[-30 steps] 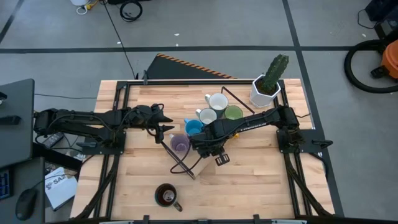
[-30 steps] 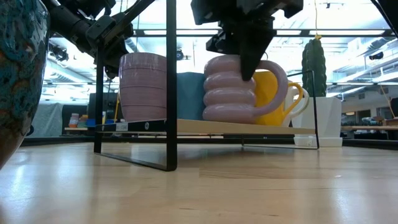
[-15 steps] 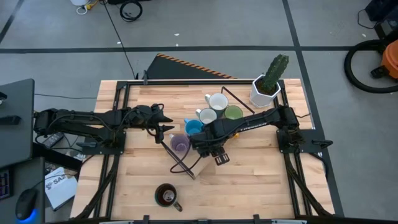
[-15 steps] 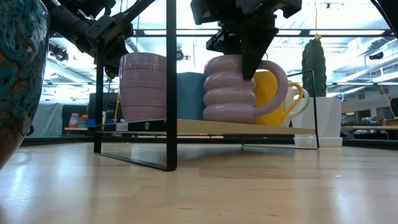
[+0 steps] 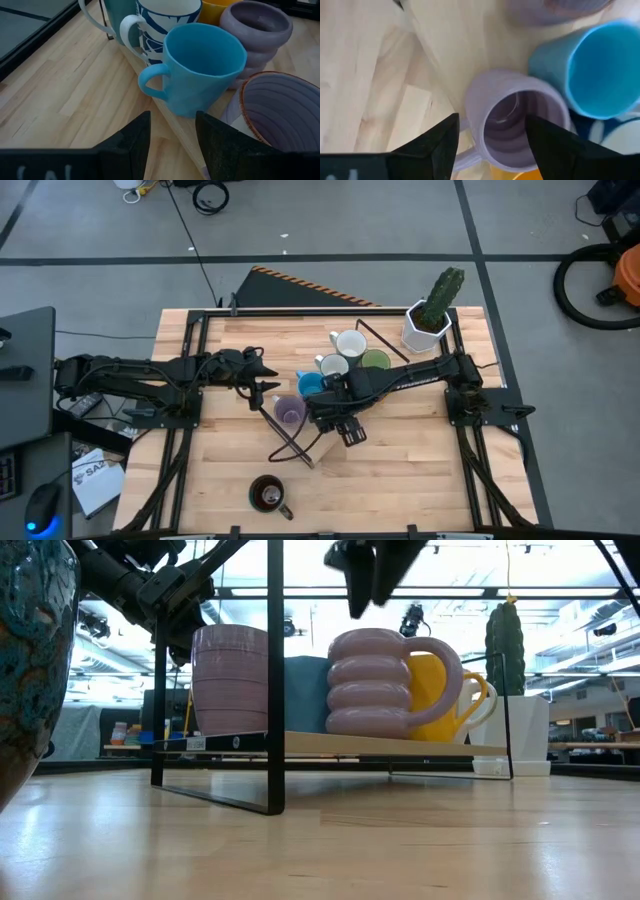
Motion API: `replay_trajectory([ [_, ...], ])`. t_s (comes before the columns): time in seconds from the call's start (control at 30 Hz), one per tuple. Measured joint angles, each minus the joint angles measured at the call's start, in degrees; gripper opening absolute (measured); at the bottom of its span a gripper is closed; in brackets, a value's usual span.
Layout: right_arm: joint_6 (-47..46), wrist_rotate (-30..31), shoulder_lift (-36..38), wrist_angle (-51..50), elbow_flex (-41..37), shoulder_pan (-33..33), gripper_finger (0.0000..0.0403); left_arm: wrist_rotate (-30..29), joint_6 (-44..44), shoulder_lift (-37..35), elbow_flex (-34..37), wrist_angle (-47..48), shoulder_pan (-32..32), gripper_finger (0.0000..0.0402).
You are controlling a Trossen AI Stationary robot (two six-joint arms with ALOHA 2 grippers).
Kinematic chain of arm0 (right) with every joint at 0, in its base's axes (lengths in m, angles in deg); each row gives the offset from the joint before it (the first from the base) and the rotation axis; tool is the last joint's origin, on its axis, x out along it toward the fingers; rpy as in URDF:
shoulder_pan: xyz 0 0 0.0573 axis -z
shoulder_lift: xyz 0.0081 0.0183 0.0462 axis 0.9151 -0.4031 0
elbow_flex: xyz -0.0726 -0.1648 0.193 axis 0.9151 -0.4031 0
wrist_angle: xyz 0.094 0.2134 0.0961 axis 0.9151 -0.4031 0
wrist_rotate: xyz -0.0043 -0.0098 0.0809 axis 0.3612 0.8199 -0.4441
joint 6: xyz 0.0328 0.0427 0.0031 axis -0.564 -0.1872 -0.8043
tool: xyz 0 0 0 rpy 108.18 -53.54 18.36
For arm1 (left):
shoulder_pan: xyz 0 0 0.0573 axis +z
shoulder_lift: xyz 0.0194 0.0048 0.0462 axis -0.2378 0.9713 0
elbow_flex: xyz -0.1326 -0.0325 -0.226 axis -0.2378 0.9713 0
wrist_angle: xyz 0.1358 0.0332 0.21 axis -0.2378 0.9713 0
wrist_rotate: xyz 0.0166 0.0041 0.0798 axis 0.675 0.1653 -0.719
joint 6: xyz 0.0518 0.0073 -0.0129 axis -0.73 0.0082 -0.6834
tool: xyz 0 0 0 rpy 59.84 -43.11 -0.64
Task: Place coffee mugs
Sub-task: Put the dark green mug on the shelf aligned with the violet mugs
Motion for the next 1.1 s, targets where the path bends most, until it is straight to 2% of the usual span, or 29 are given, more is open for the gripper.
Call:
replay_trajectory([
  [0.27,-5.5,4.0,0.0,-1.1,8.7,-4.0,0.0232,0.0,-1.9,-0.7,0.0,1.3,0.0,0.0162],
  [0.43,-11.3,7.7,0.0,-1.2,12.3,-7.6,0.0232,0.0,-6.3,-5.8,-3.9,5.8,0.0,0.0162],
  [0.63,-20.0,12.3,0.0,-0.8,12.7,-11.7,0.0231,0.1,-11.1,-12.3,-7.9,8.5,-1.6,0.0162],
  [0.77,-25.5,14.3,0.0,-0.2,12.7,-14.2,0.0231,6.9,-14.9,-15.2,-8.1,10.8,-7.4,0.0162],
  [0.83,-27.6,16.3,0.0,-0.3,12.7,-15.5,0.0231,8.0,-14.5,-15.6,-8.1,11.6,-11.8,0.0162],
  [0.97,-30.7,20.9,0.0,-0.4,12.7,-17.2,0.0231,0.4,-8.8,-14.4,-8.1,14.7,-21.6,0.0162],
  [1.1,-33.6,21.9,0.0,-0.8,12.7,-17.5,0.0231,-8.0,-3.3,-11.0,-8.2,17.3,-32.0,0.0162],
])
